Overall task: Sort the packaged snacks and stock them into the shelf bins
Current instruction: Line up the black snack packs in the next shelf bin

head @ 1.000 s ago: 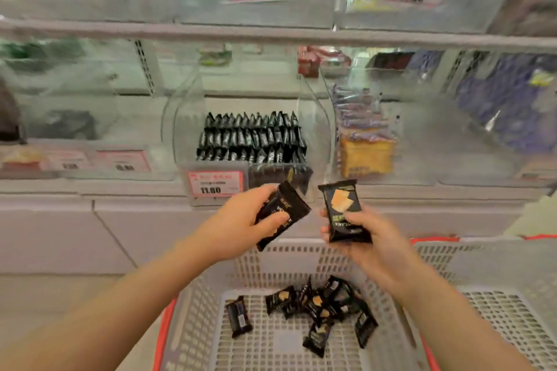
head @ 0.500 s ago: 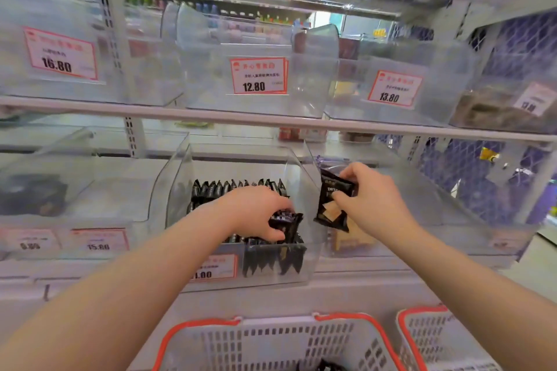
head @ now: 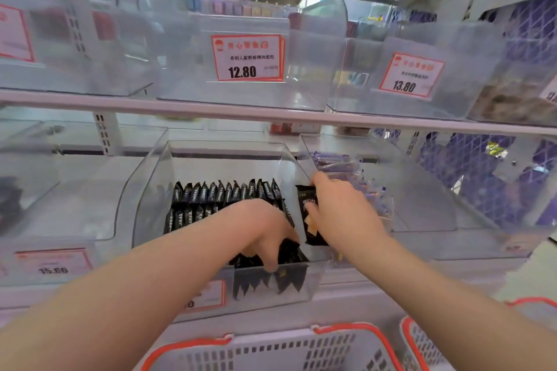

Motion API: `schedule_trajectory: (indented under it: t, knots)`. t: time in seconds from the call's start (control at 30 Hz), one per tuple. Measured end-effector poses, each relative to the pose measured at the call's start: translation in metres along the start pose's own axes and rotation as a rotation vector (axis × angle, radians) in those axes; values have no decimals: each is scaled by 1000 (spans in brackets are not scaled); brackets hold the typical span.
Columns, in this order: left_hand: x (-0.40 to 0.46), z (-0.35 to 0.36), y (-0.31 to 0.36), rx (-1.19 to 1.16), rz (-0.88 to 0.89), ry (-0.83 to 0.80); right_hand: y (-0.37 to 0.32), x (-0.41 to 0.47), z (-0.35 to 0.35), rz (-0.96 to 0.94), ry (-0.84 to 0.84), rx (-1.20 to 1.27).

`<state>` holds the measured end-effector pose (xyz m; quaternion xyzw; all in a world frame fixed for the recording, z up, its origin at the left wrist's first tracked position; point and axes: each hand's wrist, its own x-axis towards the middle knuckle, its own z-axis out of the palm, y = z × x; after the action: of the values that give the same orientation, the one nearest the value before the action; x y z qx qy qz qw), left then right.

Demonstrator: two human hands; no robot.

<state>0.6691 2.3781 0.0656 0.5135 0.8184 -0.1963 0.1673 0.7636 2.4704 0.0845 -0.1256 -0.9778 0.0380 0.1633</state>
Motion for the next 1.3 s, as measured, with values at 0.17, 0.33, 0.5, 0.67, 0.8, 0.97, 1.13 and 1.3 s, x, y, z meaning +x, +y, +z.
schedule_trajectory:
  t: [0.17,0.33,0.5,0.67,0.8,0.97,1.13,1.3]
  knots:
    - [-7,12,-21,-91,-14,-8,-13,-2,9,-89,-33,-161]
    - [-17,20,-24,-65,26,107,-31,8,32,-21,-258,-193]
    - [-22,30,-27,-54,44,164,-31,16,48,2,-446,-141]
    - [-33,44,-32,-51,0,265,-29,23,48,26,-468,-163]
    - [-48,50,-37,-175,-76,383,-38,22,55,55,-527,-194]
    - [-60,56,-46,-413,-134,503,-40,29,47,-20,-685,-290]
    - [-57,67,-45,-576,-210,582,-37,30,48,-103,-641,-268]
    - [-49,72,-41,-656,-242,592,-27,28,36,-234,-849,-144]
